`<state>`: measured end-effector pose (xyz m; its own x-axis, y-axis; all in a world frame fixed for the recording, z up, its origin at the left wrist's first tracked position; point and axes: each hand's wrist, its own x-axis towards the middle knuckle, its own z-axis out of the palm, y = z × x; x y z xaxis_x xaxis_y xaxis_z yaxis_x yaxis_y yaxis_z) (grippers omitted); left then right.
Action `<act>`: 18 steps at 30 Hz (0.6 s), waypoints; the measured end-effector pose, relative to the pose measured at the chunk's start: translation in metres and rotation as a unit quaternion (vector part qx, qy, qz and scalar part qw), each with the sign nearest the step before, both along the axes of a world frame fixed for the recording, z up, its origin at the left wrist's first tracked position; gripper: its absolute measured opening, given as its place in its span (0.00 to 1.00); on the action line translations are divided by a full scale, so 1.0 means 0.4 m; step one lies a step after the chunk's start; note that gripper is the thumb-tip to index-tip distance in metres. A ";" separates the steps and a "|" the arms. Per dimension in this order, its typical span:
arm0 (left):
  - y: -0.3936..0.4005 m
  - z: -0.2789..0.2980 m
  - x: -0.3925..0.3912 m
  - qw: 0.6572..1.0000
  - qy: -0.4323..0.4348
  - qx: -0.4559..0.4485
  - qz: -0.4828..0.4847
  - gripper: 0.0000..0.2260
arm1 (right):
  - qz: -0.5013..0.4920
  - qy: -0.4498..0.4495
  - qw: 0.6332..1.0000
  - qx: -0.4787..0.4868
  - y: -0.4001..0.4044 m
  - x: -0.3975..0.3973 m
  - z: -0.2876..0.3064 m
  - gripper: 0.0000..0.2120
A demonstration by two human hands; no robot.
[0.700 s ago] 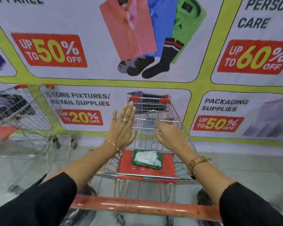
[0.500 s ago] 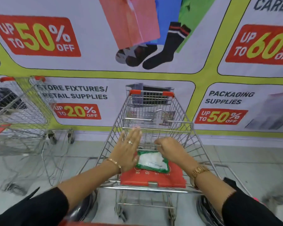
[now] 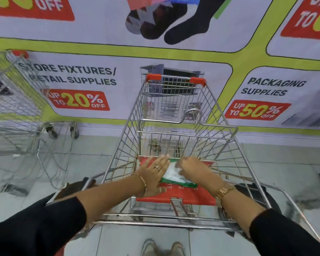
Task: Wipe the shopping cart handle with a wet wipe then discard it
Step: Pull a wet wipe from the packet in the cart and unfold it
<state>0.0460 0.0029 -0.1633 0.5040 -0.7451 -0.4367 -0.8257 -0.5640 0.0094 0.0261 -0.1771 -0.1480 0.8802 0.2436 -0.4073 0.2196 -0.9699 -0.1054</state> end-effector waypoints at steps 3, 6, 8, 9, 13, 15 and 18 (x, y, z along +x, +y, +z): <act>0.001 -0.014 -0.003 0.999 0.014 0.030 -0.003 0.39 | 0.019 0.002 1.000 -0.005 -0.002 -0.001 -0.006 0.12; 0.003 -0.025 -0.009 0.999 0.020 0.040 -0.006 0.39 | 0.031 -0.008 0.999 -0.006 -0.004 -0.003 -0.010 0.09; 0.004 -0.032 -0.008 0.999 0.023 0.037 -0.002 0.39 | 0.046 -0.010 0.999 -0.012 -0.003 -0.005 -0.012 0.03; 0.004 -0.036 -0.006 0.999 0.023 0.037 0.000 0.39 | 0.053 -0.009 0.998 -0.015 -0.001 -0.006 -0.013 0.03; -0.001 -0.046 -0.001 0.999 0.027 0.044 0.005 0.39 | 0.060 -0.003 0.998 -0.013 0.003 -0.005 -0.013 0.06; -0.004 -0.049 -0.001 0.999 0.030 0.043 0.013 0.39 | 0.065 -0.005 0.998 -0.012 0.000 -0.004 -0.011 0.09; -0.010 -0.050 -0.003 0.998 0.036 0.043 0.026 0.39 | 0.061 -0.020 0.998 0.006 -0.006 -0.003 -0.006 0.13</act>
<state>0.0449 -0.0010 -0.1834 0.5056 -0.6769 -0.5350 -0.7947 -0.6068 0.0168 0.0248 -0.1796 -0.1505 0.8598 0.3537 -0.3683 0.3398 -0.9347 -0.1044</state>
